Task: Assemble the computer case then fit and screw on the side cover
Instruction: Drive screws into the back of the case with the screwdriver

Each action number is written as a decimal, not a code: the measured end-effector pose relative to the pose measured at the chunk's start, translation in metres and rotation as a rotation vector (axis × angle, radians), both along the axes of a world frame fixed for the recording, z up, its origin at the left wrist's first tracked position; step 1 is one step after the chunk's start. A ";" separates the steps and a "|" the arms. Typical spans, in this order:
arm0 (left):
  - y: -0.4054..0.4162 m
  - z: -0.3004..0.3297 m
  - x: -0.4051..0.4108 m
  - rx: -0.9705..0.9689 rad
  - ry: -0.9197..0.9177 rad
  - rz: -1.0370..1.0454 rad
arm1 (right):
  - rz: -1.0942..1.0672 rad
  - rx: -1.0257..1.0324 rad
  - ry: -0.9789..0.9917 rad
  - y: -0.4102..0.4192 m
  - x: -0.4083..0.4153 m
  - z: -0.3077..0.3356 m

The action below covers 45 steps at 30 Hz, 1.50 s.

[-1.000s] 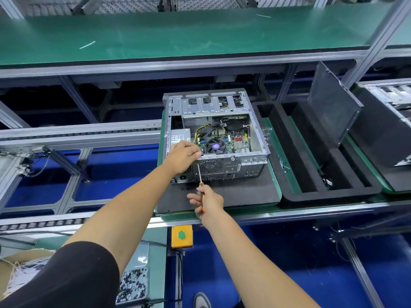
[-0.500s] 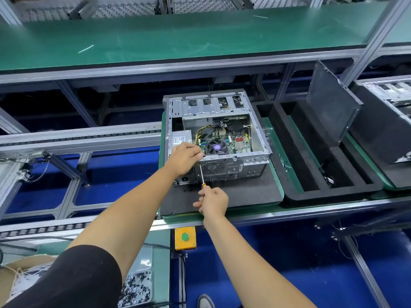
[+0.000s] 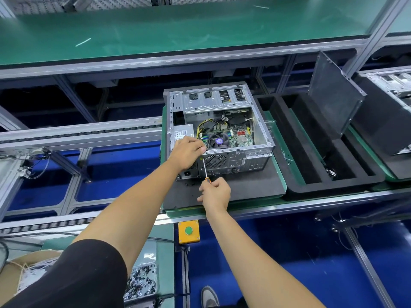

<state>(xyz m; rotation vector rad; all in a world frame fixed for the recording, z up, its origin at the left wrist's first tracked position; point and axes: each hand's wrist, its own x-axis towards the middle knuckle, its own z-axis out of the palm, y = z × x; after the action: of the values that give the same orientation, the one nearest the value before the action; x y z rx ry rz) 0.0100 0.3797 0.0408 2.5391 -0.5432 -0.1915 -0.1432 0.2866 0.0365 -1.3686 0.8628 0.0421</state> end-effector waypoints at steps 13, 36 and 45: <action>0.001 -0.004 0.005 -0.003 -0.007 -0.011 | 0.086 0.535 0.268 -0.013 0.010 0.018; 0.002 -0.009 0.005 0.012 -0.039 -0.024 | -0.184 0.769 0.130 0.009 0.003 -0.002; 0.002 -0.014 0.006 0.007 -0.082 -0.022 | 0.092 -0.750 -0.042 0.004 -0.010 -0.019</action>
<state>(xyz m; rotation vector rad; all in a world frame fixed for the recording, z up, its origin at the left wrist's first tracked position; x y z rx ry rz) 0.0164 0.3812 0.0270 2.5578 -0.6033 -0.0973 -0.1529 0.2904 0.0175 -2.0993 0.8099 -0.2628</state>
